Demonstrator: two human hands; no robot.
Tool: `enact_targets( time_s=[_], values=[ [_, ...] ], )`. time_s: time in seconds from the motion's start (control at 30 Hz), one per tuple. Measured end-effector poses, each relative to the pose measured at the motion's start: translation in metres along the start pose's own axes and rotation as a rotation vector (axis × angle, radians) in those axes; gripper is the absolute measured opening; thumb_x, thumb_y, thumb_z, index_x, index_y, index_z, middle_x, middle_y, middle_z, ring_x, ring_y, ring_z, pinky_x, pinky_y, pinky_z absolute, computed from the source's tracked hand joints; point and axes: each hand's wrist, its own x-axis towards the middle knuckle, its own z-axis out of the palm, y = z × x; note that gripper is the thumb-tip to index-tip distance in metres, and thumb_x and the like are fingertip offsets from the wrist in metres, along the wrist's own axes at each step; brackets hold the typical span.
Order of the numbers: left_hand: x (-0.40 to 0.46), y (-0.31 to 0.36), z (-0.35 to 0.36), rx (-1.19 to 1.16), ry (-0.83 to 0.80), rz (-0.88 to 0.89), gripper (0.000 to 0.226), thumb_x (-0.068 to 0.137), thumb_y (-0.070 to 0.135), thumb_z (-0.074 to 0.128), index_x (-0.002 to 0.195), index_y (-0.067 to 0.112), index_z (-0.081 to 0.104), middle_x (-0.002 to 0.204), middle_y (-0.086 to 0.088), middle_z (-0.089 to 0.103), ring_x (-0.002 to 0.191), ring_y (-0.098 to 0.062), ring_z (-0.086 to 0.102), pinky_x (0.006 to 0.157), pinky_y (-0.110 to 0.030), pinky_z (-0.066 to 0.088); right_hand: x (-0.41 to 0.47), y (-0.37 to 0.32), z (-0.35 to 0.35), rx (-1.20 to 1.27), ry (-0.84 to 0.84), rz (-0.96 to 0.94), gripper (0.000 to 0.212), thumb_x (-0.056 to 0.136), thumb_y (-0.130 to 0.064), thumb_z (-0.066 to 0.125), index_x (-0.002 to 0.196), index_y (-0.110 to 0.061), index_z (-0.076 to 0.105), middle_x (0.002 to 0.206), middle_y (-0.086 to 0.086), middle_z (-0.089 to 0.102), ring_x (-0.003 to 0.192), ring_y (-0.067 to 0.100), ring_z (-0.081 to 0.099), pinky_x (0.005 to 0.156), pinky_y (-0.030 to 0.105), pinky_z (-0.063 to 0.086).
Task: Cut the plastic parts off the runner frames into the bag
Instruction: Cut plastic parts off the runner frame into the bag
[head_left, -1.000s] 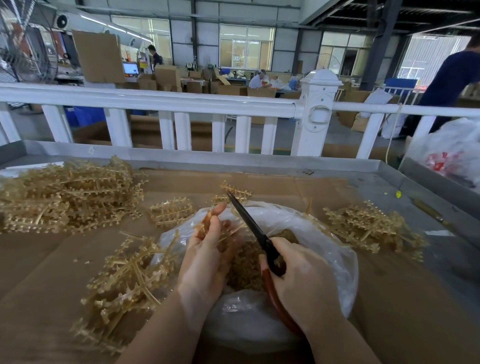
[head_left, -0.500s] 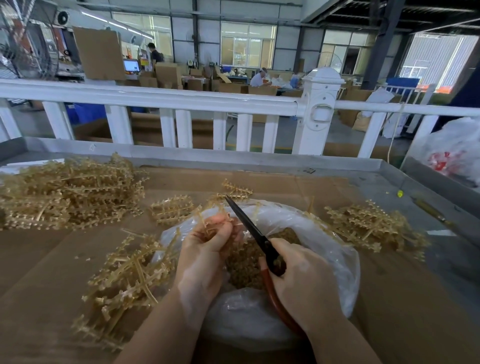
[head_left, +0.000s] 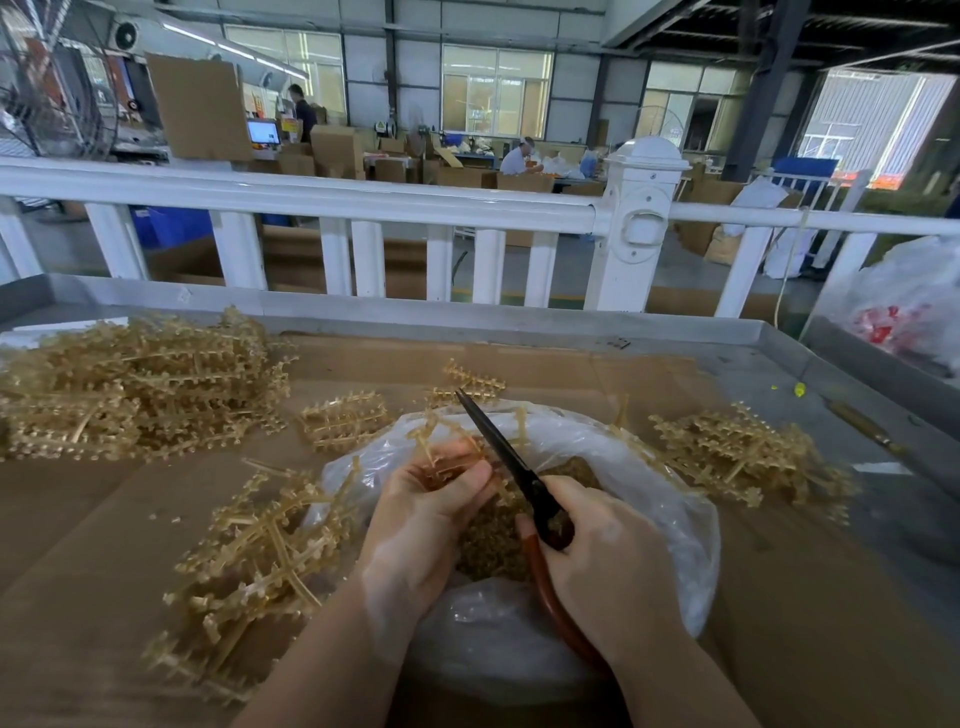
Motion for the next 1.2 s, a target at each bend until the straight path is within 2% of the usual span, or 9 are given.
enact_targets(
  time_s=[0.2,0.43,0.53,0.6,0.67,0.77,0.9,1.03,1.2],
  values=[
    [0.001,-0.003,0.002,0.111,0.150,0.049,0.010,0.090,0.002,0.056,0.098,0.007,0.058,0.096,-0.016,0.064,0.091,-0.028,0.064,0.083,-0.041,0.054,0.002,-0.004,-0.001,0.026,0.038,0.005,0.023,0.076,-0.046,0.072,0.094,-0.033,0.067,0.071,-0.018,0.062,0.068,-0.007,0.046,0.061,0.002,0.027],
    [0.000,0.001,0.001,0.025,0.143,0.023,0.020,0.085,-0.012,0.055,0.092,0.005,0.060,0.087,-0.015,0.067,0.079,-0.022,0.069,0.069,-0.028,0.060,0.000,-0.002,0.003,0.010,-0.004,-0.011,0.030,0.079,-0.056,0.063,0.099,-0.034,0.065,0.077,-0.017,0.062,0.075,0.000,0.054,0.068,0.008,0.035],
    [0.003,0.000,0.001,0.031,0.233,0.041,0.026,0.085,-0.009,0.057,0.111,-0.006,0.059,0.110,-0.027,0.065,0.104,-0.035,0.064,0.096,-0.045,0.051,0.000,-0.002,0.002,0.025,-0.010,-0.013,0.030,0.079,-0.054,0.065,0.100,-0.033,0.066,0.079,-0.017,0.063,0.077,0.002,0.057,0.070,0.016,0.042],
    [0.004,0.000,0.000,0.002,0.254,0.066,0.031,0.084,-0.007,0.058,0.114,-0.010,0.057,0.115,-0.030,0.062,0.109,-0.039,0.060,0.102,-0.048,0.045,0.000,-0.001,0.001,0.038,-0.017,-0.014,0.029,0.079,-0.054,0.065,0.100,-0.034,0.066,0.079,-0.018,0.063,0.078,0.002,0.056,0.069,0.014,0.040],
    [0.005,0.002,-0.001,-0.050,0.257,0.076,0.027,0.083,-0.007,0.059,0.110,-0.009,0.059,0.106,-0.026,0.066,0.099,-0.032,0.065,0.096,-0.039,0.052,0.000,-0.001,0.000,0.053,-0.015,-0.015,0.027,0.078,-0.054,0.065,0.098,-0.035,0.065,0.078,-0.018,0.063,0.077,0.000,0.055,0.068,0.007,0.034],
    [0.006,0.004,-0.002,-0.144,0.239,0.069,0.018,0.082,-0.009,0.058,0.096,0.001,0.064,0.086,-0.013,0.068,0.078,-0.019,0.067,0.070,-0.023,0.057,0.000,-0.002,-0.001,0.057,-0.010,-0.029,0.029,0.078,-0.055,0.063,0.099,-0.035,0.065,0.078,-0.018,0.062,0.076,-0.001,0.053,0.069,0.005,0.031],
    [0.006,0.006,-0.003,-0.192,0.254,0.027,0.018,0.081,-0.007,0.058,0.094,0.003,0.066,0.084,-0.012,0.069,0.074,-0.018,0.068,0.063,-0.022,0.058,-0.001,-0.004,0.000,0.030,-0.037,-0.062,0.031,0.078,-0.056,0.062,0.099,-0.033,0.063,0.078,-0.015,0.060,0.077,0.007,0.055,0.069,0.015,0.037],
    [0.004,0.008,-0.002,-0.224,0.274,0.020,0.019,0.083,-0.007,0.056,0.099,0.000,0.064,0.082,-0.013,0.071,0.067,-0.017,0.071,0.056,-0.021,0.058,-0.001,-0.004,0.000,0.009,-0.074,-0.079,0.032,0.078,-0.053,0.064,0.100,-0.030,0.062,0.079,-0.017,0.054,0.079,0.005,0.048,0.068,0.007,0.029],
    [0.003,0.009,-0.001,-0.224,0.285,0.042,0.016,0.087,-0.007,0.054,0.092,0.004,0.064,0.075,-0.009,0.070,0.062,-0.013,0.069,0.051,-0.018,0.055,-0.001,-0.004,0.002,-0.020,-0.117,-0.092,0.034,0.080,-0.056,0.059,0.105,-0.033,0.060,0.084,-0.017,0.053,0.085,0.006,0.048,0.072,0.013,0.030]
  ],
)
